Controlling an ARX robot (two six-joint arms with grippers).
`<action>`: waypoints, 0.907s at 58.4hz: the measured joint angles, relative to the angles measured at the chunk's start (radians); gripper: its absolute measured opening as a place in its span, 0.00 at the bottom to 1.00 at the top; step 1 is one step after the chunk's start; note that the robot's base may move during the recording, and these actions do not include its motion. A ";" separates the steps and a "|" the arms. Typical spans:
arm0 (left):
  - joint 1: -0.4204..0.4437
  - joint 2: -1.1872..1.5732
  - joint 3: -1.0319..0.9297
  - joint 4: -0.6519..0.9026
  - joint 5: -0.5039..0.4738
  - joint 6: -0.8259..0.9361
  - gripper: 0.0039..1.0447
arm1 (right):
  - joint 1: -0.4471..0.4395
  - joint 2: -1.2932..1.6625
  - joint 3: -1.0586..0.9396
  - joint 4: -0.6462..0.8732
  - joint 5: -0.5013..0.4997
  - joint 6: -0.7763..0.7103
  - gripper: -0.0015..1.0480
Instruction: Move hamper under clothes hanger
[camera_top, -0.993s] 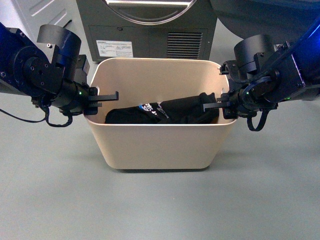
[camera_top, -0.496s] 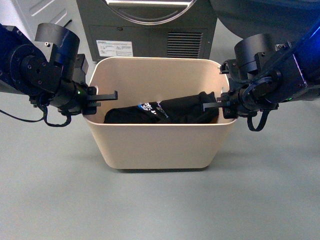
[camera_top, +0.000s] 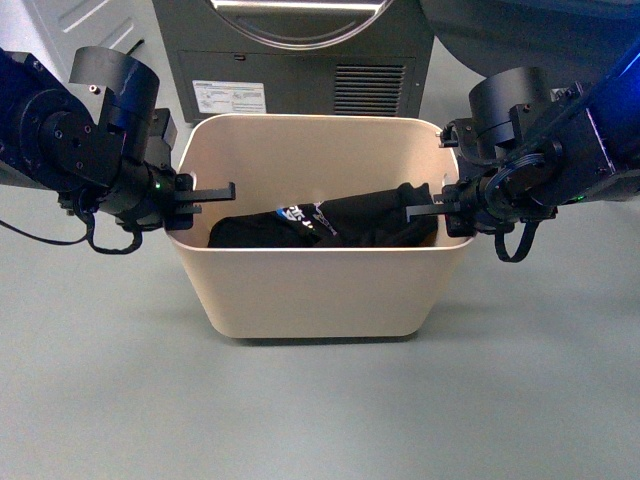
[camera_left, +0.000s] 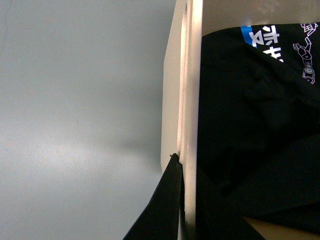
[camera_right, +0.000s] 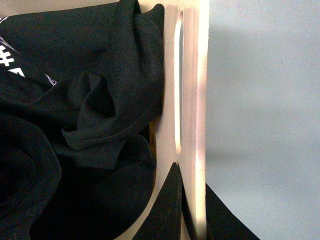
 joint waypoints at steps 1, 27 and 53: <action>0.000 0.000 0.000 0.000 0.000 0.000 0.04 | 0.000 0.000 0.000 0.000 0.000 0.000 0.03; 0.034 -0.004 -0.005 0.000 -0.020 -0.001 0.04 | 0.042 -0.002 0.000 0.003 -0.013 0.005 0.03; -0.014 -0.010 -0.003 0.000 0.009 0.000 0.04 | -0.016 -0.013 0.000 0.004 0.009 0.003 0.03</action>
